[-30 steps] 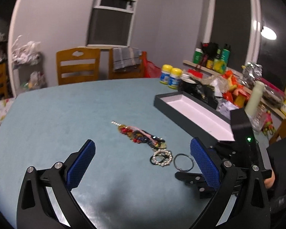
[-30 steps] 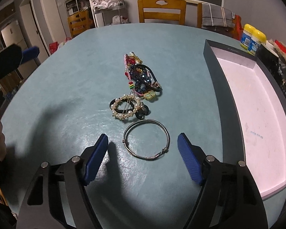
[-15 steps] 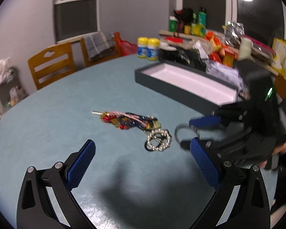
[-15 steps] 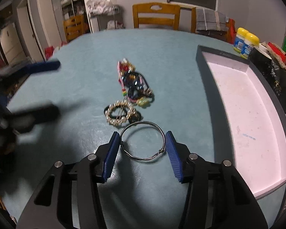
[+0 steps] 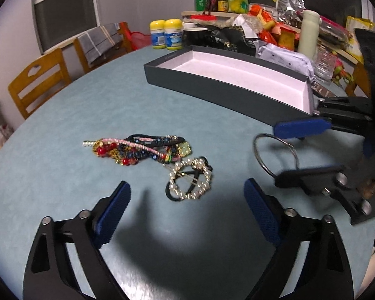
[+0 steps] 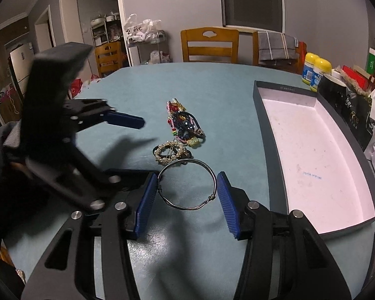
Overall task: Organize jewelry
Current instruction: 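Grasp the round pearl hair clip with the left gripper while the right holds the bangle, then carry the pearl clip with the left gripper while the right carries the bangle to the tray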
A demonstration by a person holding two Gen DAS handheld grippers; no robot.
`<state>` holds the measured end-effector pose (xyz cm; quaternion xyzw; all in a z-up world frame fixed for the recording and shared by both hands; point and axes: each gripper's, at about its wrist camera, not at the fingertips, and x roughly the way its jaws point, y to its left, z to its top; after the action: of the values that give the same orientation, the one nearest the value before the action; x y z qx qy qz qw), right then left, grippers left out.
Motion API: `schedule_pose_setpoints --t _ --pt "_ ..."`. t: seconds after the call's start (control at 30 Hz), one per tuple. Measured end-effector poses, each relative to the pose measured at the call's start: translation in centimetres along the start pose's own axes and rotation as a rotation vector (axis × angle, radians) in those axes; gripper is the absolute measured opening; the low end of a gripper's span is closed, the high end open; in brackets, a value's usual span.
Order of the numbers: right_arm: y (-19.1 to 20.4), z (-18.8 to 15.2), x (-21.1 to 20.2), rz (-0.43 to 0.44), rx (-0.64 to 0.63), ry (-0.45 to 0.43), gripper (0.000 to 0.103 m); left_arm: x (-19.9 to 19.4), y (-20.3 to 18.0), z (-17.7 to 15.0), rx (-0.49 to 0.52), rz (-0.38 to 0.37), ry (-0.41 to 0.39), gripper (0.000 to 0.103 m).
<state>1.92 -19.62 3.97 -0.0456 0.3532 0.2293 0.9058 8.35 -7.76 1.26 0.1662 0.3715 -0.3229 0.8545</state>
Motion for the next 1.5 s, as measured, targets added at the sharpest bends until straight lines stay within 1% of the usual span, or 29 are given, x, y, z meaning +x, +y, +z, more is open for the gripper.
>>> schedule_pose_setpoints --t 0.03,0.1,0.13,0.23,0.37,0.4,0.43,0.67,0.87,0.97,1.0,1.13,1.23,1.33,1.5 --pt "0.0 -0.1 0.0 0.003 0.0 0.001 0.05 0.2 0.0 0.2 -0.002 -0.005 0.005 0.08" --pt "-0.1 -0.1 -0.1 0.008 0.001 -0.001 0.05 1.0 -0.1 0.5 0.0 -0.017 0.029 0.076" --pt "-0.1 -0.2 -0.2 0.009 0.002 -0.004 0.05 1.3 -0.2 0.6 0.002 -0.02 0.04 0.07" --pt "-0.5 -0.3 -0.5 0.014 0.009 -0.01 0.05 1.9 -0.1 0.7 -0.005 -0.023 0.066 0.06" --pt "-0.8 -0.4 -0.6 0.023 0.021 -0.014 0.05 2.0 0.2 0.8 -0.011 -0.023 0.071 0.056" --pt "-0.9 -0.4 -0.6 0.022 0.023 -0.015 0.05 2.1 0.2 0.8 -0.012 -0.021 0.071 0.048" --pt "-1.0 -0.4 -0.6 0.023 0.026 -0.017 0.05 2.0 0.3 0.8 -0.018 -0.018 0.066 0.043" --pt "-1.3 -0.6 -0.8 0.021 0.046 -0.028 0.05 1.3 0.3 1.0 -0.025 0.0 0.028 0.042" --pt "-2.0 -0.7 -1.4 0.01 0.074 -0.06 0.05 -0.8 0.1 1.4 -0.048 0.015 -0.039 0.042" --pt "-2.3 -0.9 -1.6 0.022 0.093 -0.066 0.05 -2.0 -0.2 1.7 -0.069 -0.015 -0.091 0.042" --pt "-2.3 -1.0 -1.8 0.023 0.093 -0.069 0.05 -2.7 -0.4 1.9 -0.079 -0.004 -0.123 0.042" --pt "-2.7 -0.7 -2.9 0.014 0.103 -0.101 0.05 -4.2 -1.3 2.9 -0.126 0.02 -0.198 0.042" --pt "-3.5 -0.6 -3.7 0.012 0.13 -0.127 0.05 -5.1 -2.1 4.1 -0.168 0.034 -0.271 0.042" --pt "-4.9 -0.7 -4.4 -0.011 0.165 -0.154 0.05 -5.2 -2.9 5.0 -0.182 0.059 -0.309 0.042" --pt "-7.1 -0.4 -4.7 -0.048 0.203 -0.17 0.05 -3.8 -3.8 6.5 -0.221 0.087 -0.3 0.042"
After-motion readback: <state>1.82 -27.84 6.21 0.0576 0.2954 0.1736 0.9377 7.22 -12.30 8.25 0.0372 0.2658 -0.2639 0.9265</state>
